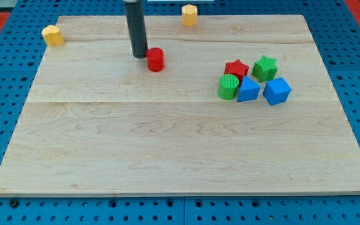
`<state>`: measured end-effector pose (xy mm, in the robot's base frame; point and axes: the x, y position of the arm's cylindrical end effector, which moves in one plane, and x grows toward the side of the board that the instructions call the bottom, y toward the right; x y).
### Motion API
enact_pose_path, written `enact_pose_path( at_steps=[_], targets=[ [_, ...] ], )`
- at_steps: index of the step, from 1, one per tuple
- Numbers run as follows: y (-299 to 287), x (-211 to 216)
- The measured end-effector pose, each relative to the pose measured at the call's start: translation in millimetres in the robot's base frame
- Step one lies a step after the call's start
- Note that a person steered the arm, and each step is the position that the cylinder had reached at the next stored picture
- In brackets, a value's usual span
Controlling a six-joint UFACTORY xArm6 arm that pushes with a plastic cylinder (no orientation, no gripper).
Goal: Push the yellow heart into the red circle
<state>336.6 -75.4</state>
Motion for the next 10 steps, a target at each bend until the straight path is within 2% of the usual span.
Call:
enact_pose_path(
  at_steps=[1,2,3,4,5,7,8,9,10],
  targets=[
    [48,27],
    [109,34],
    [-3,32],
    [-119,58],
    [-229,11],
    [-229,-123],
    [-215,-125],
    [-175,-104],
    [-124,-56]
  ],
)
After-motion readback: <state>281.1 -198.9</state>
